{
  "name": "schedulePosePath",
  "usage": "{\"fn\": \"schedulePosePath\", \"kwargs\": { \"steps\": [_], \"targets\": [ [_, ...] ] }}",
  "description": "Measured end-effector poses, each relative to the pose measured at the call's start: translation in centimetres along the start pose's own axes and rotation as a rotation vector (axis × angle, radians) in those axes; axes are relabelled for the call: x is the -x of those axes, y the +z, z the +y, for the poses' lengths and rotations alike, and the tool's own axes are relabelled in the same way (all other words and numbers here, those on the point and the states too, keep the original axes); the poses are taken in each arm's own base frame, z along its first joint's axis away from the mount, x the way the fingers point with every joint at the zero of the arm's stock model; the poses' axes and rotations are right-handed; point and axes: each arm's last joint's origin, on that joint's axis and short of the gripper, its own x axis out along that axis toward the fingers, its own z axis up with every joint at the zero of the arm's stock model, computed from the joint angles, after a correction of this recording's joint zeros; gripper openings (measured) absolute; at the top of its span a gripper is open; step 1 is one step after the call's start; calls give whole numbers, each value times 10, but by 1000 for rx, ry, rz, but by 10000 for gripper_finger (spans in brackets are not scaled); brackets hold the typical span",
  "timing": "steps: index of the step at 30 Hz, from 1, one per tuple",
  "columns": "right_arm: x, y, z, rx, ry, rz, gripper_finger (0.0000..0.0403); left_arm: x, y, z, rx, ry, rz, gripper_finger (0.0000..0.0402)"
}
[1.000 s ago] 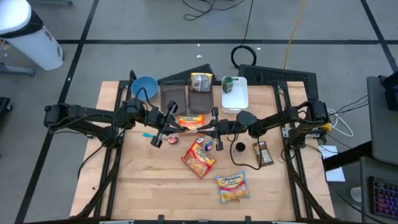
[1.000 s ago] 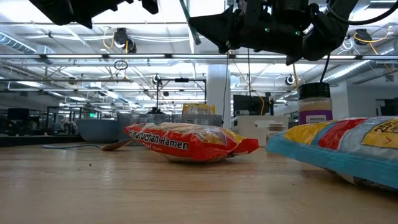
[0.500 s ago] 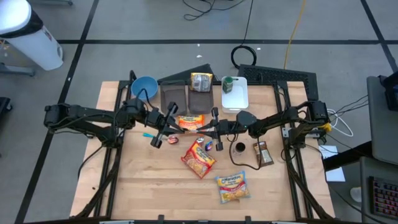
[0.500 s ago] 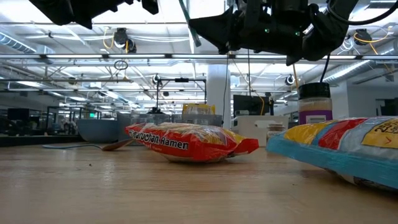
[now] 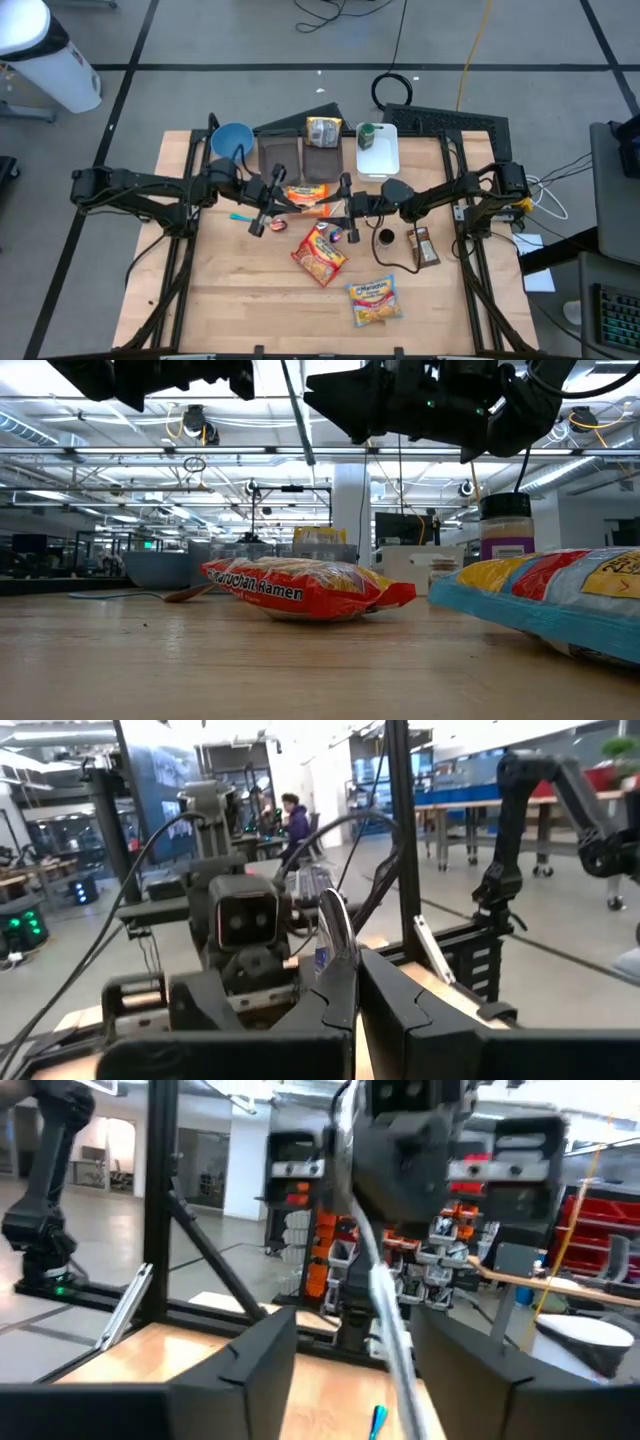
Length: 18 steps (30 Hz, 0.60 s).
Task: Pick & Place Food Item
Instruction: Put the blue patterned spoon into the left black bin
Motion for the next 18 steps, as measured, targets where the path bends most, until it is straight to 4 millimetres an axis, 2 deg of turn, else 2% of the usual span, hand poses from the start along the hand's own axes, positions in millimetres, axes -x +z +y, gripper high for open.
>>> {"fn": "schedulePosePath", "kwargs": {
  "steps": [3,7,14,18],
  "targets": [
    [0,1,-1,1,-43,4,223,3,-1,3,-1,12,26,5],
    [1,7,-2,14,-58,0,239,18,1,9,-18,54,95,4],
    [7,23,-5,47,-58,47,238,57,10,22,-1,179,207,4],
    [9,25,-6,69,-93,78,233,75,11,33,12,198,229,6]
  ]
}}
